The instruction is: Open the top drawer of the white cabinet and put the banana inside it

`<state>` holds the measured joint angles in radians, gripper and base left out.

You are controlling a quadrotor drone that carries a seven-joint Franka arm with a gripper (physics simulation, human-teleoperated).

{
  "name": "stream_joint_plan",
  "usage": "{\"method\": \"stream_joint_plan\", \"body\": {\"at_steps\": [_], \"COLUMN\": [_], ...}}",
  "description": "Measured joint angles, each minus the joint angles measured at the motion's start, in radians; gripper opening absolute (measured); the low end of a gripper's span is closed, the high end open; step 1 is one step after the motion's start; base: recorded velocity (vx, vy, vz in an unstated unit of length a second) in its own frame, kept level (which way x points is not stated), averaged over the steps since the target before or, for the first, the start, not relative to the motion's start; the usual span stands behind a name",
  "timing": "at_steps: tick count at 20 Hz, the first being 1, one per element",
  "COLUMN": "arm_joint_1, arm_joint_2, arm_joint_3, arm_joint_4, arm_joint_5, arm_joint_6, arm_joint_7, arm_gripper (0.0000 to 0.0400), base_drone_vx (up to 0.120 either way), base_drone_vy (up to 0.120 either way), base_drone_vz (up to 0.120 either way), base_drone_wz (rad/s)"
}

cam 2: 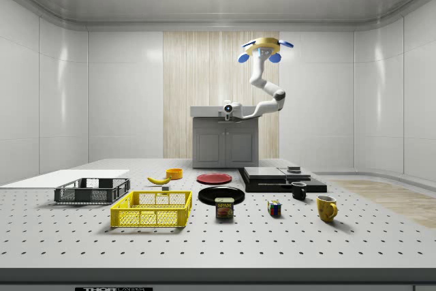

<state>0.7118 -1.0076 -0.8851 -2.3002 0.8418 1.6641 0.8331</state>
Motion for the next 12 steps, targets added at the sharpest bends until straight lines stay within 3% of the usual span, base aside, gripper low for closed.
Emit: {"method": "stream_joint_plan", "body": {"at_steps": [2, 5, 12], "arm_joint_1": [0.01, 0.022, 0.045], "arm_joint_2": [-0.007, -0.017, -0.04], "arm_joint_3": [-0.013, -0.026, -0.04], "arm_joint_4": [0.009, 0.018, 0.023], "arm_joint_5": [-0.011, -0.024, -0.048], "arm_joint_6": [-0.004, -0.004, 0.007], "arm_joint_7": [0.004, 0.01, 0.024], "arm_gripper": [0.0326, 0.0365, 0.0394], "base_drone_vx": [0.0, 0.0, 0.0], "base_drone_vy": [0.12, 0.12, 0.12], "base_drone_vz": [0.0, 0.0, 0.0], "base_drone_wz": [0.0, 0.0, 0.0]}}
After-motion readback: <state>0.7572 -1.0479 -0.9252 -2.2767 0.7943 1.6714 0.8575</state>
